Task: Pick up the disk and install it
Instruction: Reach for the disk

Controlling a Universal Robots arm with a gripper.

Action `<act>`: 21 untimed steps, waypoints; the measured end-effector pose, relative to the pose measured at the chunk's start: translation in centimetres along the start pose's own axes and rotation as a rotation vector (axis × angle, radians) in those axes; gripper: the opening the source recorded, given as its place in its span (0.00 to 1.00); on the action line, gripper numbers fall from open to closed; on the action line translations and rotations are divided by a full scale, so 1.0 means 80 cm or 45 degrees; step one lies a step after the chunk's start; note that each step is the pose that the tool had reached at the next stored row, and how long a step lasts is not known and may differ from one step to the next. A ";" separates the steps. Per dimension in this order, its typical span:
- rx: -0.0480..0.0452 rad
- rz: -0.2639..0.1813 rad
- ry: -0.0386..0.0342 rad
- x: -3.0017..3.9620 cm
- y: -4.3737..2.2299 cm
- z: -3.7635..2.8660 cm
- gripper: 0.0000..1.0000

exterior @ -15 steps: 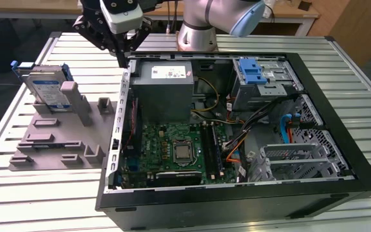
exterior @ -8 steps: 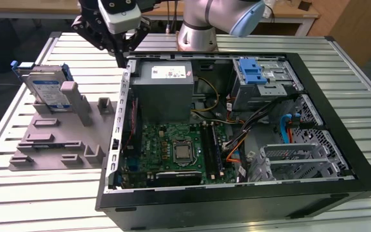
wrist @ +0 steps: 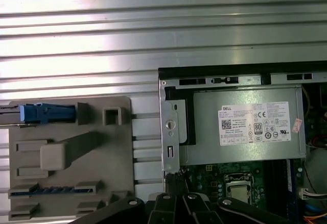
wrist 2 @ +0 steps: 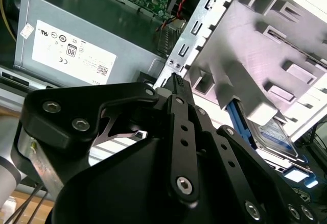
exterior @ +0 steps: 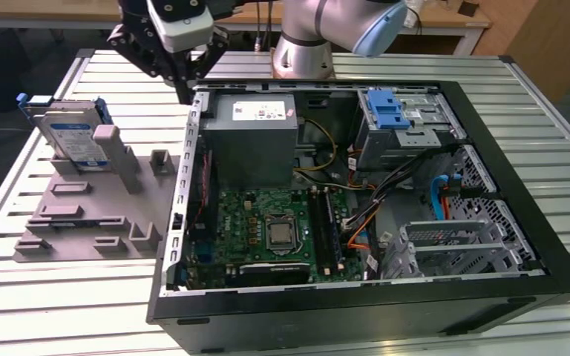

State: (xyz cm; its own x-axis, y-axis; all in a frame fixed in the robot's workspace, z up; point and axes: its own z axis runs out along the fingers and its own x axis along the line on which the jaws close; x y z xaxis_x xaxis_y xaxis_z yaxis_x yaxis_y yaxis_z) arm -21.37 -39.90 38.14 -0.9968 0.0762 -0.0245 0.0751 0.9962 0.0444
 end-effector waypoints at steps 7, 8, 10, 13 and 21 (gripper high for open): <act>0.000 0.000 0.0001 0.0037 -0.0003 0.0005 0.11; 0.000 0.000 0.0000 0.0042 -0.0003 0.0006 0.11; 0.000 0.000 0.0001 0.0052 -0.0004 0.0007 0.11; 0.000 0.000 0.0001 0.0066 -0.0005 0.0010 0.11; 0.000 0.000 0.0001 0.0102 -0.0008 0.0016 0.11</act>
State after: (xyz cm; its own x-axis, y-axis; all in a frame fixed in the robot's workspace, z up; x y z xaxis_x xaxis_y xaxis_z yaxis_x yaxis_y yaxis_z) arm -22.18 -39.89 37.98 -0.9968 0.0762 -0.0244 0.0751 0.9962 0.0444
